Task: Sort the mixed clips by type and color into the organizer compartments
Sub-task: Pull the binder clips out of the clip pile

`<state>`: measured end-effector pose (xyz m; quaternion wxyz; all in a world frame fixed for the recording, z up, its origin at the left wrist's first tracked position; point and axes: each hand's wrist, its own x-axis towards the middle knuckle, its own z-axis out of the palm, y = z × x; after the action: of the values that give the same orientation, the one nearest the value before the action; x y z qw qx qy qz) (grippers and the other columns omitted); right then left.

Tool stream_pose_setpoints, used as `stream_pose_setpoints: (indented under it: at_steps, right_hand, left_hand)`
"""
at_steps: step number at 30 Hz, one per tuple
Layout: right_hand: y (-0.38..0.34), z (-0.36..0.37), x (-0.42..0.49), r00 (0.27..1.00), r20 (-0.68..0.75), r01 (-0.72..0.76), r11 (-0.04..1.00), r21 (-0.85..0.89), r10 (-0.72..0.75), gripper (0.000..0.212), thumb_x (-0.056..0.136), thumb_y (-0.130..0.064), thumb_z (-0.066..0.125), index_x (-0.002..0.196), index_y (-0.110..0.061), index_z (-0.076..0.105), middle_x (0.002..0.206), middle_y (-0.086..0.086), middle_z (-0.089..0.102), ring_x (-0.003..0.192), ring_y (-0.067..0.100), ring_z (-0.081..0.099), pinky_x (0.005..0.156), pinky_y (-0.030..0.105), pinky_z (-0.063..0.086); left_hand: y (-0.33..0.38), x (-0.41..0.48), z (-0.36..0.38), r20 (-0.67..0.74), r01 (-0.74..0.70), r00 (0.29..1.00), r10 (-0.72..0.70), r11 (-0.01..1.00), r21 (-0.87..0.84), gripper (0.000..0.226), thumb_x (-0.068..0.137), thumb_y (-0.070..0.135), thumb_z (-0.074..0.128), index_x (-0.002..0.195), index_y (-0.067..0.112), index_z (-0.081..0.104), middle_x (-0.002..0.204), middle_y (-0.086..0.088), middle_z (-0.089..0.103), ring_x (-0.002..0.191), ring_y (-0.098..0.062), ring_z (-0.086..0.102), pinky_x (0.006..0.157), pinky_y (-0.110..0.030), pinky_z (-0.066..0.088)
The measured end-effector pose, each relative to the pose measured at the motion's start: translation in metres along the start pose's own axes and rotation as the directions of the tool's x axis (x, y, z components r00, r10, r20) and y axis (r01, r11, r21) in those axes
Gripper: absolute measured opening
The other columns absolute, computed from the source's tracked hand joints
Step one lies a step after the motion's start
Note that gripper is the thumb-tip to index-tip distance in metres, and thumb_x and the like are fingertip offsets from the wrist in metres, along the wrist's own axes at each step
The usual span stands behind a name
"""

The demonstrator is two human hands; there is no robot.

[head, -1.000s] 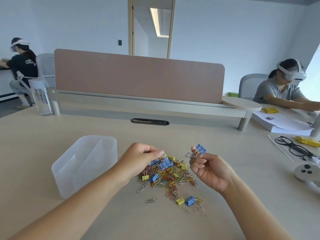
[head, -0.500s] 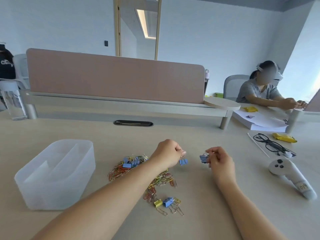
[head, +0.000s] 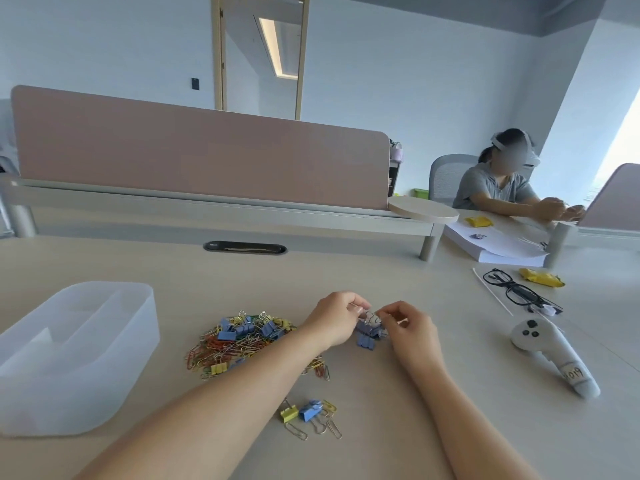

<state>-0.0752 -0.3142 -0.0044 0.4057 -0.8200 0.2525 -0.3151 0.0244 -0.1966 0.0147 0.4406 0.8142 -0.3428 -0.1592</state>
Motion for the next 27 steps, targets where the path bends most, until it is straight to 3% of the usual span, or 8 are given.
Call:
stream_pose_setpoints:
  at_steps: [5, 9, 14, 18, 23, 27]
  right_hand:
    - [-0.006, 0.001, -0.004, 0.996, -0.052, 0.068, 0.998, -0.017, -0.068, 0.019, 0.086, -0.011, 0.063, 0.079, -0.026, 0.072, 0.092, -0.004, 0.058, 0.072, 0.001, 0.053, 0.062, 0.008, 0.036]
    - [-0.015, 0.007, -0.012, 0.968, -0.075, 0.237, 0.97, -0.054, -0.24, 0.019, 0.088, -0.011, 0.063, 0.081, -0.027, 0.071, 0.092, -0.012, 0.054, 0.086, -0.002, 0.053, 0.068, 0.009, 0.037]
    - [-0.023, 0.021, -0.022, 0.926, 0.057, 0.377, 0.916, -0.133, -0.373, 0.012, 0.088, -0.016, 0.068, 0.085, -0.026, 0.072, 0.083, -0.012, 0.056, 0.076, 0.002, 0.054, 0.061, 0.008, 0.036]
    - [-0.028, 0.028, -0.031, 0.871, 0.19, 0.477, 0.873, -0.105, -0.453, 0.014, 0.087, -0.016, 0.07, 0.082, -0.028, 0.071, 0.077, -0.011, 0.064, 0.07, 0.012, 0.055, 0.06, 0.013, 0.039]
    - [-0.04, 0.049, -0.04, 0.826, 0.31, 0.52, 0.849, -0.095, -0.471, 0.011, 0.089, -0.021, 0.068, 0.091, -0.031, 0.069, 0.077, -0.011, 0.06, 0.071, 0.014, 0.055, 0.062, 0.015, 0.041]
    - [-0.05, 0.063, -0.037, 0.78, 0.39, 0.581, 0.798, -0.159, -0.49, 0.019, 0.093, -0.032, 0.061, 0.112, -0.034, 0.062, 0.089, -0.019, 0.053, 0.082, 0.002, 0.055, 0.068, 0.013, 0.042]
  left_hand:
    - [-0.004, -0.012, -0.024, 0.061, -0.013, 0.998, 0.014, 1.0, -0.003, 0.031, 0.103, 0.017, 0.043, 0.117, 0.028, 0.068, 0.126, 0.005, 0.065, 0.115, -0.012, 0.058, 0.103, -0.031, 0.042]
    - [-0.006, -0.031, -0.056, 0.004, -0.072, 0.997, 0.072, 0.997, -0.002, 0.034, 0.103, 0.013, 0.041, 0.119, 0.027, 0.067, 0.123, 0.009, 0.066, 0.105, -0.004, 0.063, 0.098, -0.029, 0.047]
    - [-0.017, -0.07, -0.104, -0.109, -0.149, 0.983, 0.146, 0.989, -0.022, 0.032, 0.101, 0.012, 0.046, 0.111, 0.029, 0.07, 0.105, 0.018, 0.07, 0.096, 0.003, 0.064, 0.092, -0.027, 0.051]
    - [-0.041, -0.1, -0.128, -0.226, -0.122, 0.963, 0.149, 0.984, 0.13, 0.023, 0.099, 0.02, 0.053, 0.107, 0.033, 0.07, 0.091, 0.019, 0.066, 0.076, 0.013, 0.057, 0.067, -0.012, 0.043]
    - [-0.075, -0.112, -0.141, -0.302, -0.045, 0.946, 0.12, 0.969, 0.244, 0.024, 0.1, 0.019, 0.05, 0.115, 0.032, 0.064, 0.104, 0.013, 0.053, 0.087, 0.001, 0.055, 0.07, -0.008, 0.036]
    - [-0.085, -0.116, -0.137, -0.263, 0.006, 0.962, 0.072, 0.959, 0.285, 0.036, 0.103, 0.015, 0.041, 0.135, 0.023, 0.054, 0.115, 0.011, 0.043, 0.095, 0.004, 0.05, 0.07, -0.003, 0.036]
